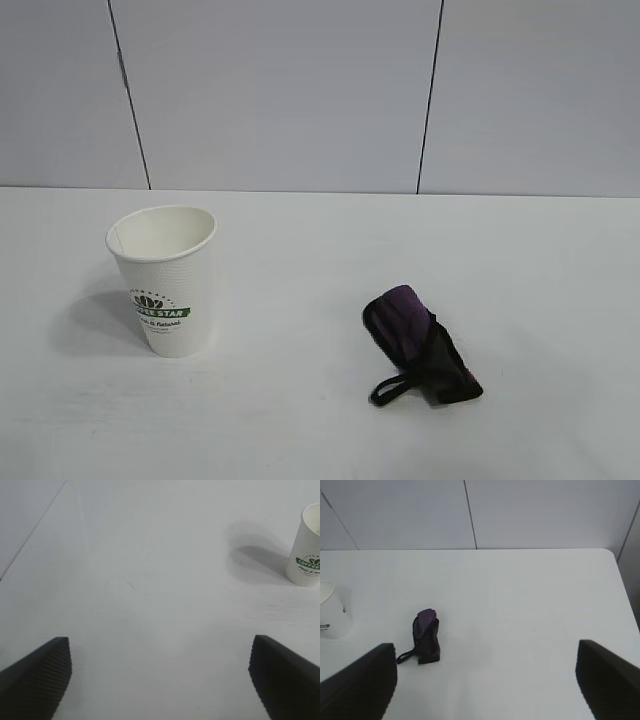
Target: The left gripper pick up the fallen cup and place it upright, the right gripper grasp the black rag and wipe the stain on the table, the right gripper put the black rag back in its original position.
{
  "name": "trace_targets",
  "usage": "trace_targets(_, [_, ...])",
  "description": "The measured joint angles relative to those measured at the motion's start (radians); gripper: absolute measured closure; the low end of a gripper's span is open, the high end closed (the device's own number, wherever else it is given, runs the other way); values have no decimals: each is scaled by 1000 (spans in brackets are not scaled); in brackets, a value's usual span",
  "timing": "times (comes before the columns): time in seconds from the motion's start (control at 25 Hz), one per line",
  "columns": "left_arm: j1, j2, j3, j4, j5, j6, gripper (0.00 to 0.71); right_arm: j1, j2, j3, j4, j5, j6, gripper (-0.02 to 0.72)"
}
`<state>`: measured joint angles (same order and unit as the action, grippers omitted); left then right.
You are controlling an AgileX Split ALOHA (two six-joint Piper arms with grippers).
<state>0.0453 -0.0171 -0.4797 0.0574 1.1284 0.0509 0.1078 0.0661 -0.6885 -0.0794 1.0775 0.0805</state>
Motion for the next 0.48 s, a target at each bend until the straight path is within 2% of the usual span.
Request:
trace_targets(0.24, [0, 0, 0, 0, 0, 0, 16, -86, -85, 100, 4, 0, -10, 30])
trace_targets(0.48, [0, 0, 0, 0, 0, 0, 16, -127, -84, 195, 16, -5, -23, 30])
